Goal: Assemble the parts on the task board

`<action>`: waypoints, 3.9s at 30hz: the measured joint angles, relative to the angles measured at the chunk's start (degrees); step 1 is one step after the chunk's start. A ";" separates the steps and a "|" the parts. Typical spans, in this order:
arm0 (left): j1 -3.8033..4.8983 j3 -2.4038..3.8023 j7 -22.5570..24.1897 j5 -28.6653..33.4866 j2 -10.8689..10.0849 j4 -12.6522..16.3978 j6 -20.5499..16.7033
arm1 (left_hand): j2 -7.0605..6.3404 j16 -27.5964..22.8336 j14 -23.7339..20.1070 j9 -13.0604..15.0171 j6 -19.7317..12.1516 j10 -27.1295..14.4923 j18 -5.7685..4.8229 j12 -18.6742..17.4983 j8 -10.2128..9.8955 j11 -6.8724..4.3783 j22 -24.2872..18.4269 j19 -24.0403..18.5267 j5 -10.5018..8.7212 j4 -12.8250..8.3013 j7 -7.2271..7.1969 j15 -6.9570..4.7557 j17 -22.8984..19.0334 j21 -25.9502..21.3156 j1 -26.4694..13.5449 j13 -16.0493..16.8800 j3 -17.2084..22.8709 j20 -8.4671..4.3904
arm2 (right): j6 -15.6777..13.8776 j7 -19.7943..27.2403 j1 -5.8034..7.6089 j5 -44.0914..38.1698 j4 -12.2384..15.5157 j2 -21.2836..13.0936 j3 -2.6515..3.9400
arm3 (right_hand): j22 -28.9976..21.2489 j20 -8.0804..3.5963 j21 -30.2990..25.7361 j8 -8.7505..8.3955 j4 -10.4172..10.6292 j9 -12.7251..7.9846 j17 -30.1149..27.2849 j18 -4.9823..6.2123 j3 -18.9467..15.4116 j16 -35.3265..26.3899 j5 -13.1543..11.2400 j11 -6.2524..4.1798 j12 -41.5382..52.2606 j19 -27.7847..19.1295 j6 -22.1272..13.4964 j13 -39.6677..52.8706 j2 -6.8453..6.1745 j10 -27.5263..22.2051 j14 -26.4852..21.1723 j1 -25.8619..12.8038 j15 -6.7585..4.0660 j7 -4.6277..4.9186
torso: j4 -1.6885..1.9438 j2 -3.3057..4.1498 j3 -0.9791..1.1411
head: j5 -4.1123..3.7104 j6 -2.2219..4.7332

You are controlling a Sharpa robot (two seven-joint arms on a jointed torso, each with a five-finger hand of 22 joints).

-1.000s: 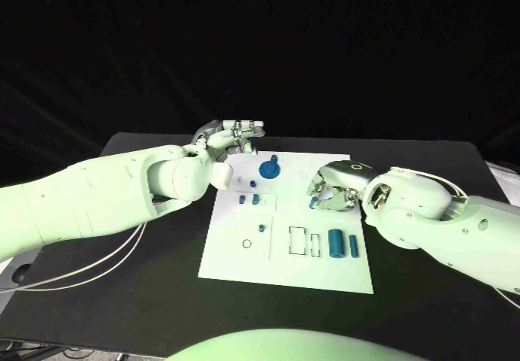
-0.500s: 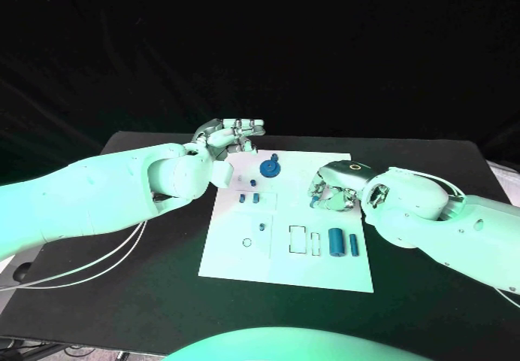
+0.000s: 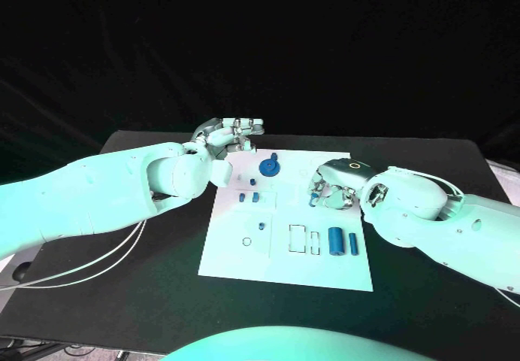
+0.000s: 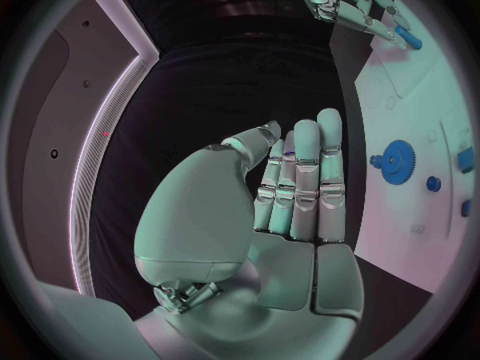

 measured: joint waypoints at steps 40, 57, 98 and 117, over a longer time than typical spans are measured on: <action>-0.01 0.00 -0.12 0.07 0.25 -0.70 0.58 | 0.23 0.00 0.00 0.00 0.00 -0.20 0.00 0.00 0.00 -0.21 -0.05 0.00 0.00 0.00 0.00 0.00 -0.08 0.00 -0.23 0.00 0.00 0.00 | -7.43 -0.22 -1.61 5.28 13.28 1.98 0.44 | 1.98 -0.23 1.54 0.34 -0.78 0.32 1.58 0.01 1.42 1.55 -0.26 -0.56 -1.10 1.00 0.97 -0.02 0.13 1.24 0.20 -0.12 -0.20 -0.17 | 0.04 0.00 -0.04 | 1.42 -0.20; -0.01 0.00 -0.13 0.10 0.67 -0.84 0.79 | 0.23 0.00 0.00 0.00 0.00 -0.20 0.00 0.00 0.00 -0.21 -0.04 0.00 0.00 0.00 0.00 0.00 -0.16 0.00 -0.23 0.00 0.00 0.00 | -7.19 1.24 -6.99 4.88 7.70 9.24 -0.32 | 1.87 -0.23 1.54 0.16 -0.79 0.19 1.57 0.02 1.73 1.54 -0.29 -0.46 -1.40 1.00 0.92 -0.10 0.21 1.30 0.20 -0.03 -0.20 -0.14 | 0.04 0.02 -0.04 | 2.70 -0.85; -0.01 0.00 -0.38 0.11 1.05 -1.00 1.22 | 0.23 0.00 0.00 0.00 -0.09 -0.41 0.00 0.21 0.00 0.01 -0.03 0.00 0.00 0.00 -0.09 0.00 -0.21 0.00 -0.23 0.00 0.00 0.00 | -2.11 -0.38 -7.69 -0.71 3.68 13.02 -0.91 | 1.30 -0.23 1.53 -0.07 -0.80 0.17 0.96 0.02 1.72 1.54 -0.08 0.08 -1.77 0.99 0.60 -0.07 0.42 1.03 0.19 0.19 -0.20 0.21 | -0.02 -0.02 -0.01 | 3.13 -1.51; -0.01 0.00 -0.65 0.12 0.98 -1.01 1.55 | 0.23 0.00 0.00 0.00 -0.09 -0.41 0.00 0.21 0.00 0.00 -0.08 0.00 0.00 -0.16 -0.09 0.00 -0.27 -0.20 -0.23 0.00 -0.16 0.00 | -7.99 -1.55 -8.08 -1.63 6.78 9.74 -1.37 | -19.48 2.71 -14.50 -1.87 0.13 -1.01 -17.72 2.73 -4.83 -13.53 3.06 3.56 -4.24 -12.40 -13.23 0.20 -4.31 -14.74 -6.57 -2.84 3.06 3.22 | -0.04 -0.03 -0.01 | 3.17 -1.29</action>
